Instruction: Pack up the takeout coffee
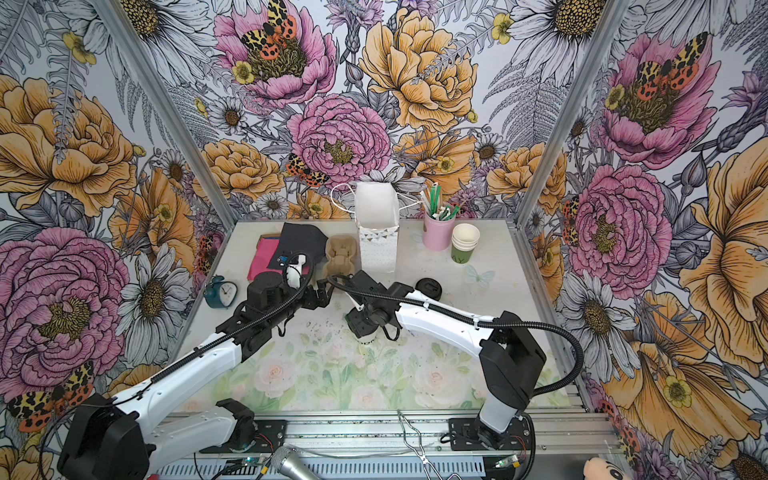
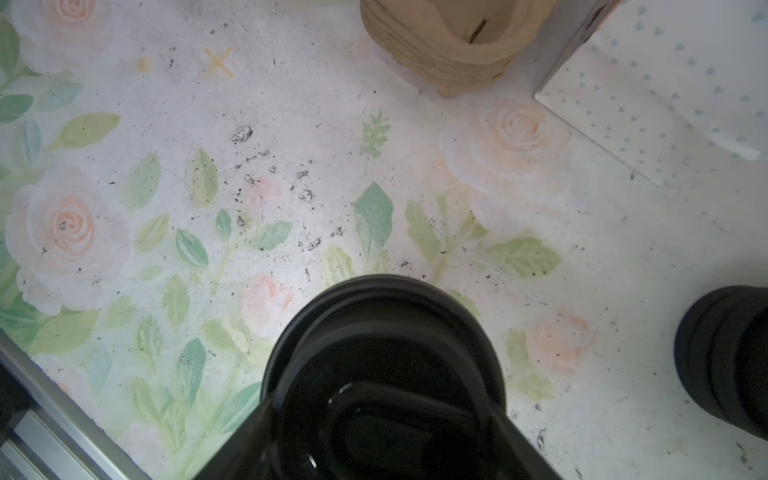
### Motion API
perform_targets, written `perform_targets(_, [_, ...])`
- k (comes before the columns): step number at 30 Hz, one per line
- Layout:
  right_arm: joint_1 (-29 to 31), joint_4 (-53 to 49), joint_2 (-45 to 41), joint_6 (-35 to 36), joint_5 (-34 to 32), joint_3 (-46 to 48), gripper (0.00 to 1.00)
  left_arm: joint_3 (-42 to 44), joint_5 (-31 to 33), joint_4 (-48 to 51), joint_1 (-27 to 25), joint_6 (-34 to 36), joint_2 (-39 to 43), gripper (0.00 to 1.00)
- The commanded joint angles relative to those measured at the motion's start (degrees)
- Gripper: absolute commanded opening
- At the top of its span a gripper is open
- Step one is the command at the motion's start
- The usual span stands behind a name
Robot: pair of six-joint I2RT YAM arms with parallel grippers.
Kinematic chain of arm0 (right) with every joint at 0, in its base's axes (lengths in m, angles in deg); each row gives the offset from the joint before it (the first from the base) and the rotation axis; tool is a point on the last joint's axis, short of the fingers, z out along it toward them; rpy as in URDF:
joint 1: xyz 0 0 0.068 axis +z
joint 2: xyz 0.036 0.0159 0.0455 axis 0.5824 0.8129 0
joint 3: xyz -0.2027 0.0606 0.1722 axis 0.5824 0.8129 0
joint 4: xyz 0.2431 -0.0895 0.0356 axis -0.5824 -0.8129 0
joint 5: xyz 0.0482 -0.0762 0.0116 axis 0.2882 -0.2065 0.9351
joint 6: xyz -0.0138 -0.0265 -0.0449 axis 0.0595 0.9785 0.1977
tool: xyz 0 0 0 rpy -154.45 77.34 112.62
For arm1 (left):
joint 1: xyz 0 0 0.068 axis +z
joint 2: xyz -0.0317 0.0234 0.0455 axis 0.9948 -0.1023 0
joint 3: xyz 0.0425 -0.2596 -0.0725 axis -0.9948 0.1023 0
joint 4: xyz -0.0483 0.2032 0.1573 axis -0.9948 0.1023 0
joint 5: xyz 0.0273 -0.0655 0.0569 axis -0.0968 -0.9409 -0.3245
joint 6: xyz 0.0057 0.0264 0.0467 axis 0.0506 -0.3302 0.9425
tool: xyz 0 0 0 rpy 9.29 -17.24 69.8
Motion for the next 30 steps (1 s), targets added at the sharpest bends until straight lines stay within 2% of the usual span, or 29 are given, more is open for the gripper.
perform_targets(1, [1.06,-14.38,7.0,-0.9,3.86,3.49,0.69,1.11,-0.29,-1.71,-0.03,-0.17,1.15,0.97])
perform_targets(30, [0.67,-13.77,6.81,-0.41,2.53,-7.72,0.73,1.66,-0.33,-2.39,0.31,-0.25,1.9,0.97])
